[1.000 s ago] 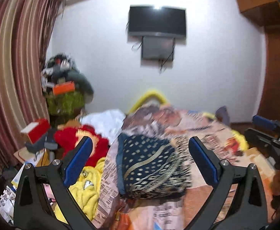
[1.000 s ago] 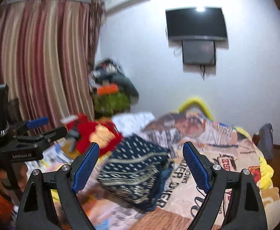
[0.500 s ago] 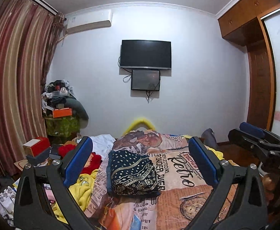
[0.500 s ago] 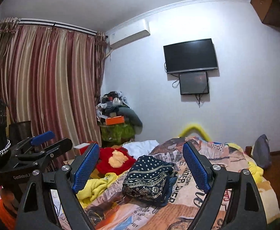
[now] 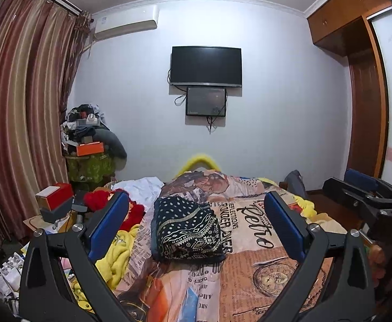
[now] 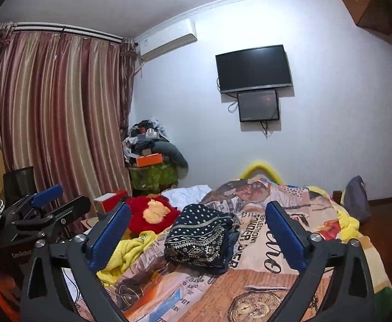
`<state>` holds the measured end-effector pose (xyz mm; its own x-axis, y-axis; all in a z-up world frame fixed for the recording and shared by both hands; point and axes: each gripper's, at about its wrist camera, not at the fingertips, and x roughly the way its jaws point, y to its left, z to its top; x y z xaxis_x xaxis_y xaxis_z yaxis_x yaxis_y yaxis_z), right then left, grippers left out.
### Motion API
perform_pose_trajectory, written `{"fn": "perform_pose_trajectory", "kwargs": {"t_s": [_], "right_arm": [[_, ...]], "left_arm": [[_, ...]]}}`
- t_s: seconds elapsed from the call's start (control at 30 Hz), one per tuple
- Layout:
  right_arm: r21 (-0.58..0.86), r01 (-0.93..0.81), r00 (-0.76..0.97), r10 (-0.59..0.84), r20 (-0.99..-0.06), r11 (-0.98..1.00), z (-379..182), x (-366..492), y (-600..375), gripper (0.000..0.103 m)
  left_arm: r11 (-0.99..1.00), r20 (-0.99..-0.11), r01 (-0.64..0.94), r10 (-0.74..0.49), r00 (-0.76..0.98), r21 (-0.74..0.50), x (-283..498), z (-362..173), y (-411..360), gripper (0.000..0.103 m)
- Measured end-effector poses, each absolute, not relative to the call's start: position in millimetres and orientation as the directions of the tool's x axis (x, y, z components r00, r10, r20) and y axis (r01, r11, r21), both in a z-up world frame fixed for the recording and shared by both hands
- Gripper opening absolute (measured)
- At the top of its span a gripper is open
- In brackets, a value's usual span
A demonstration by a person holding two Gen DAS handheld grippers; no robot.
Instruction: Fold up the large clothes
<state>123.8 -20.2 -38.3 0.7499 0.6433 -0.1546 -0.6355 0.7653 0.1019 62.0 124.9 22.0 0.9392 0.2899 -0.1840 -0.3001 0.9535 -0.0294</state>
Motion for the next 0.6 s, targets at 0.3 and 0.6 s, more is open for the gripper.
{"fn": "perform_pose_trajectory", "kwargs": {"t_s": [0.3,0.6], "right_arm": [[0.086,-0.61,0.77,0.615,-0.168,0.787,-42.5,130.0,-15.9,0.103],[0.07,-0.61,0.772,0.612,-0.169,0.789,-43.6,130.4,-12.3,0.103]], "left_arm": [[0.954,-0.215,-0.297,0.28,0.936,-0.051,70.4,13.5,129.3,0.102],[0.954,-0.22,-0.296,0.278,0.935,-0.053,73.7,11.2,130.6,0.102]]}}
